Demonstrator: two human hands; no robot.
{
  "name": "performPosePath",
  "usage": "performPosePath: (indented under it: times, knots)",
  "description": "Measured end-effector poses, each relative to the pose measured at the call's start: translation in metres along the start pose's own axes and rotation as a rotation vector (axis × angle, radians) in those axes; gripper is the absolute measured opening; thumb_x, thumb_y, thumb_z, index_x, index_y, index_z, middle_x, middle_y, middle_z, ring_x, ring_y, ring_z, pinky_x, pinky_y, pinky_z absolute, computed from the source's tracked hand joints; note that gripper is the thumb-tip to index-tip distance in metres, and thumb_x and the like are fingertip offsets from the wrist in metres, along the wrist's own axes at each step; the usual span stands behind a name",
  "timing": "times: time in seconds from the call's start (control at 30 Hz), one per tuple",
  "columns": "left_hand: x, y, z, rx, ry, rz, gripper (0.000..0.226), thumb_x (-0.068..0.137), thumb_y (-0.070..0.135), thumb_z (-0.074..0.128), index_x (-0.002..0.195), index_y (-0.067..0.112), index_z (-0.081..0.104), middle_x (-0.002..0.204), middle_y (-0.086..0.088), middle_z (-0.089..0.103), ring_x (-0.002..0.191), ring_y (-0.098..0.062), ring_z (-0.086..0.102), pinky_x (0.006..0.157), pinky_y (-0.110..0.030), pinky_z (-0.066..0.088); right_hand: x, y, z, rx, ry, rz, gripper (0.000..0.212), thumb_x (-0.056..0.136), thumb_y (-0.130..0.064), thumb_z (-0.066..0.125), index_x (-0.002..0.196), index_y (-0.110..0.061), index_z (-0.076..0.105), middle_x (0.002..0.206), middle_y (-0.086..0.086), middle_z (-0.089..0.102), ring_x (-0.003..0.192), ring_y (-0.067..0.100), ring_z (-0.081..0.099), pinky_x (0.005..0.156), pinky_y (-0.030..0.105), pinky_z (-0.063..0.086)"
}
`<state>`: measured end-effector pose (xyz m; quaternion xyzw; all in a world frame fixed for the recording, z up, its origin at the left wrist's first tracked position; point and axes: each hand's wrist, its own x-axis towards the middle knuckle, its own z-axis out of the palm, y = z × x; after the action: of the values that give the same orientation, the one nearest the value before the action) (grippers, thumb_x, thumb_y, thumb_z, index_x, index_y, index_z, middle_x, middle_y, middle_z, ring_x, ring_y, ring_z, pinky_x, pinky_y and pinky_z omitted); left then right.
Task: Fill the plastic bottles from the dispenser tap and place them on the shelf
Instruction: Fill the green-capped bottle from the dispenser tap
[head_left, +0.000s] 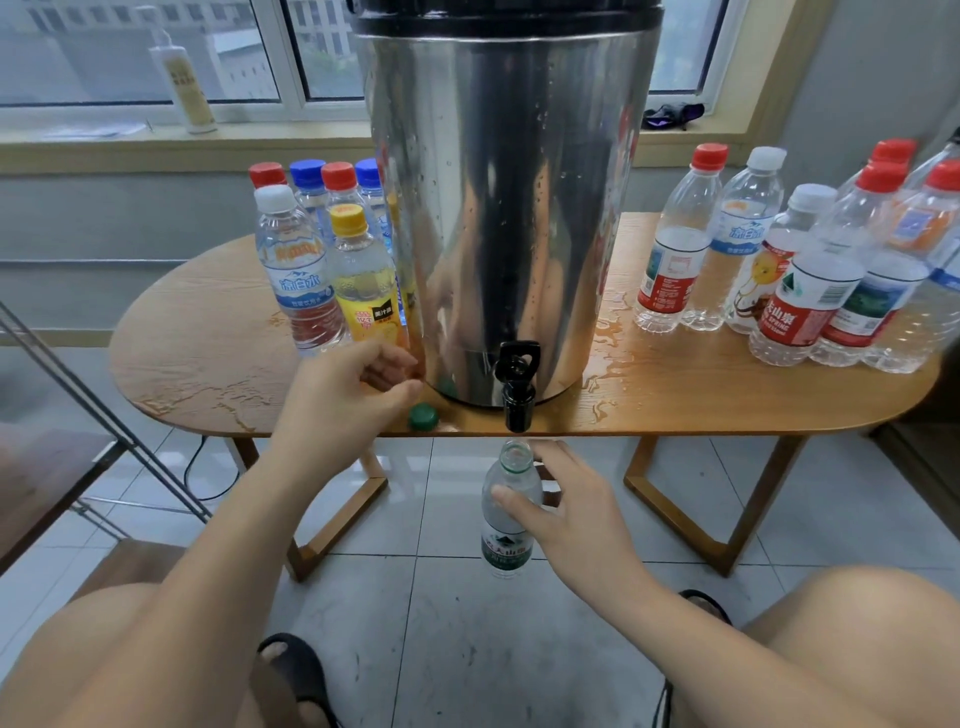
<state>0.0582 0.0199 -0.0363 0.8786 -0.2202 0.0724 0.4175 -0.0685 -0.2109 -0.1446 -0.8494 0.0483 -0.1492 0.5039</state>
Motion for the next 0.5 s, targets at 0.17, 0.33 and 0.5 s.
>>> performPosePath:
  times: [0.17,0.33,0.5]
  knots:
    - [-0.005,-0.016,0.018,0.220,-0.034,0.059,0.028,0.088,0.040,0.087,0.114,0.033,0.077,0.103,0.020,0.069,0.097,-0.002,0.065,0.078,-0.023,0.053,-0.004,-0.004,0.001,-0.002,-0.027,-0.002,0.032,0.096,-0.046,0.078,0.126,-0.043,0.067,0.122,-0.023,0.067,0.117,0.006,0.063,0.090,0.032,0.059]
    - [-0.007,-0.021,0.028,0.322,-0.050,0.134,0.029,0.091,0.038,0.082,0.118,0.031,0.075,0.109,0.017,0.066,0.104,-0.015,0.061,0.086,-0.044,0.059,-0.008,-0.007,0.003,0.014,-0.046,-0.008,0.028,0.096,-0.041,0.079,0.121,-0.044,0.067,0.119,-0.021,0.067,0.118,0.007,0.063,0.093,0.034,0.058]
    - [-0.011,-0.021,0.027,0.246,-0.063,0.141,0.026,0.087,0.030,0.087,0.112,0.030,0.077,0.103,0.015,0.071,0.095,-0.012,0.067,0.081,-0.043,0.062,-0.010,-0.007,0.001,0.023,-0.040,-0.007,0.028,0.096,-0.039,0.081,0.120,-0.044,0.067,0.119,-0.021,0.067,0.118,0.008,0.064,0.094,0.036,0.058]
